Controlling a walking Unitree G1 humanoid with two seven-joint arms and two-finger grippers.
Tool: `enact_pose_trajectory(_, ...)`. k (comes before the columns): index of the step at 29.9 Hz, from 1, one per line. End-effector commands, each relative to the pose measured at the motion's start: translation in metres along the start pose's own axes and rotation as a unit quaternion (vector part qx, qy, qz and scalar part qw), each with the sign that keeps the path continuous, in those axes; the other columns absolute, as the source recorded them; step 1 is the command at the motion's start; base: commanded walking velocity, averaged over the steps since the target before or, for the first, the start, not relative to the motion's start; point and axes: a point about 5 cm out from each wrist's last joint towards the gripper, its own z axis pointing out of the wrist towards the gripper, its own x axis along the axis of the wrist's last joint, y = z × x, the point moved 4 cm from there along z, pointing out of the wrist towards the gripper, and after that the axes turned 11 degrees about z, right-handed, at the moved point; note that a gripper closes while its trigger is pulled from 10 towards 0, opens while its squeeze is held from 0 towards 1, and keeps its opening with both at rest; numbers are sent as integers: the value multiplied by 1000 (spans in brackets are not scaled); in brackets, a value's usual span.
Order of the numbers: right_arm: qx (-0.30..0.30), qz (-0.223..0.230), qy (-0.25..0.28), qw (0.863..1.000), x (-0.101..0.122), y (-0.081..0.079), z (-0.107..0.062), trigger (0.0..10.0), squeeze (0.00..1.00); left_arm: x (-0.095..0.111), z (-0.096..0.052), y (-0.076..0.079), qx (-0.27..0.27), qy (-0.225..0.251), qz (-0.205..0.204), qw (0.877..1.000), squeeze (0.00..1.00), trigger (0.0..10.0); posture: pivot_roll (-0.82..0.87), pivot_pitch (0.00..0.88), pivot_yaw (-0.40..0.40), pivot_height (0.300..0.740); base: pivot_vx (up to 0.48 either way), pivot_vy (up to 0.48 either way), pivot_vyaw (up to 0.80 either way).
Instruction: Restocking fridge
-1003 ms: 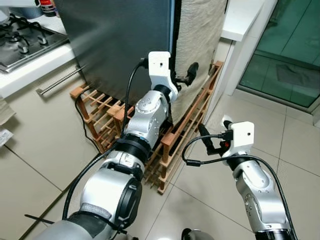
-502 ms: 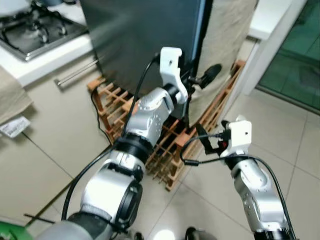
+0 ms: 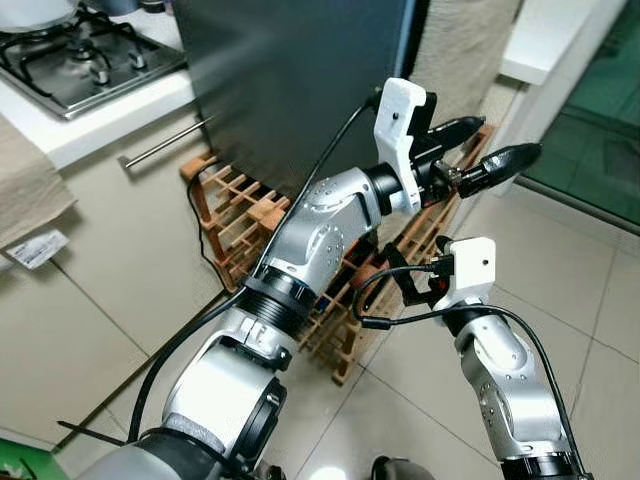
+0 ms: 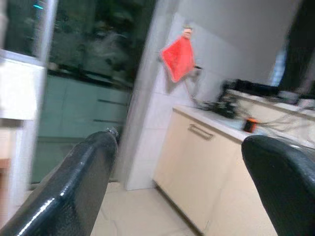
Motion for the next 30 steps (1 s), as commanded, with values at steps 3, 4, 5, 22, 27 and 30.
enact_pose_trajectory(3, -17, 1, 12, 1000, 6, 6, 0, 10000, 0, -11, 20, 29, 41, 39, -69, 996, 0, 10000, -184, 87, 43, 740, 0, 0, 0)
enact_pose_trajectory(4, -33, 1, 20, 999, 8, 12, -2, 10000, 0, -9, 2, 5, 97, 36, -42, 994, 0, 10000, -180, 88, 43, 740, 0, 0, 0)
enact_pose_trajectory(5, -39, -1, 23, 999, 9, 14, -2, 10000, 0, -8, -5, -2, 115, 34, -31, 992, 0, 10000, -180, 88, 43, 740, 0, 0, 0)
enact_pose_trajectory(22, -116, -10, 65, 991, 19, 40, -7, 10000, 0, -44, -113, -61, 345, -62, 73, 934, 0, 10000, -126, 62, 34, 740, 0, 0, 0)
enact_pose_trajectory(27, -150, -20, 74, 986, 23, 51, -6, 10000, 0, -53, -123, -64, 359, -84, 86, 926, 0, 10000, -124, 53, 32, 740, 0, 0, 0)
enact_pose_trajectory(30, -154, -23, 79, 985, 26, 52, -3, 10000, 0, -56, -122, -65, 363, -92, 90, 923, 0, 10000, -125, 51, 32, 740, 0, 0, 0)
